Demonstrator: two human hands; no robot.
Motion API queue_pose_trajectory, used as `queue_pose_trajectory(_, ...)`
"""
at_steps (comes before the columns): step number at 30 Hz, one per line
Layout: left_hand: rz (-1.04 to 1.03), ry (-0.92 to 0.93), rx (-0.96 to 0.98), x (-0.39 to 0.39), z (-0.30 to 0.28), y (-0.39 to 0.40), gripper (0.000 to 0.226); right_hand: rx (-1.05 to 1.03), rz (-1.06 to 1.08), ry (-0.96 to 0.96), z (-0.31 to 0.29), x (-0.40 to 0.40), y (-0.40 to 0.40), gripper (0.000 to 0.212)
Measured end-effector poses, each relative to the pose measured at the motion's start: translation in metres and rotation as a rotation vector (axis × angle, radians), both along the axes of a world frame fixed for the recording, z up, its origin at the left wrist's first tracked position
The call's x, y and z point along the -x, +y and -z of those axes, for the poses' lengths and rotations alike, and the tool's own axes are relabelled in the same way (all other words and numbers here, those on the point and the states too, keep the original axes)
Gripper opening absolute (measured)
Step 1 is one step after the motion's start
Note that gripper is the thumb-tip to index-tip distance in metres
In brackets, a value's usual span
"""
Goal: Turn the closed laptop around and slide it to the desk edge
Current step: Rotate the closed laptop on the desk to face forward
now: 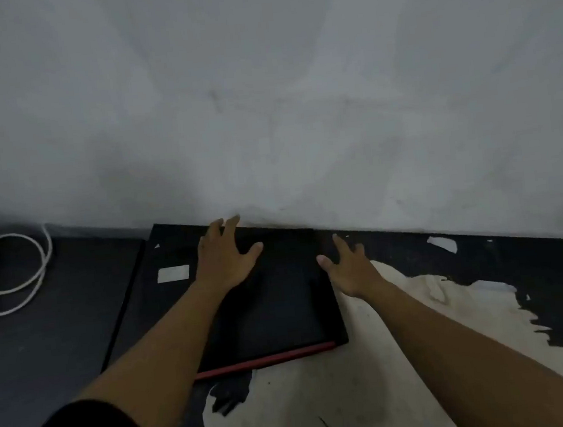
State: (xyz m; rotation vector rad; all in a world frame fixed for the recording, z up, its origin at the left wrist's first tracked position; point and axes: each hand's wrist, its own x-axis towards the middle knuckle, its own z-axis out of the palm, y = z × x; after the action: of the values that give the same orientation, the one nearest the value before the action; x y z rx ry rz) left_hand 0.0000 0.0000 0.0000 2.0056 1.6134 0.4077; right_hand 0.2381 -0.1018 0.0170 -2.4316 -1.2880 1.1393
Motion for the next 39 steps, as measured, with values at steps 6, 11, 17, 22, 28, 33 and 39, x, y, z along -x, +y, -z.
queue_pose_trajectory(6,0.128,0.267,0.127,-0.007,0.043,0.019,0.101,0.129,-0.068,-0.202,0.036,0.017,0.011,0.082)
queue_pose_trajectory(11,0.143,0.312,0.095,-0.01,0.058,0.019,0.099,0.066,-0.022,-0.38,0.04,0.045,0.016,0.073)
queue_pose_trajectory(17,0.172,0.356,0.163,-0.013,0.054,0.029,0.098,0.069,-0.016,-0.452,0.04,0.054,0.013,0.066)
queue_pose_trajectory(22,0.271,0.43,0.184,-0.02,0.048,0.028,0.1,0.121,-0.022,-0.453,0.034,0.05,0.003,0.066)
queue_pose_trajectory(28,0.362,0.326,0.147,-0.023,0.044,0.008,0.095,0.103,-0.013,-0.381,0.039,0.044,-0.033,0.072)
queue_pose_trajectory(33,0.207,0.232,0.024,0.018,0.041,-0.022,0.099,-0.08,-0.174,-0.403,0.047,0.027,-0.03,0.104)
queue_pose_trajectory(39,-0.214,0.318,0.153,0.081,0.043,-0.037,0.115,-0.121,-0.428,-0.431,0.063,0.016,0.015,0.103)
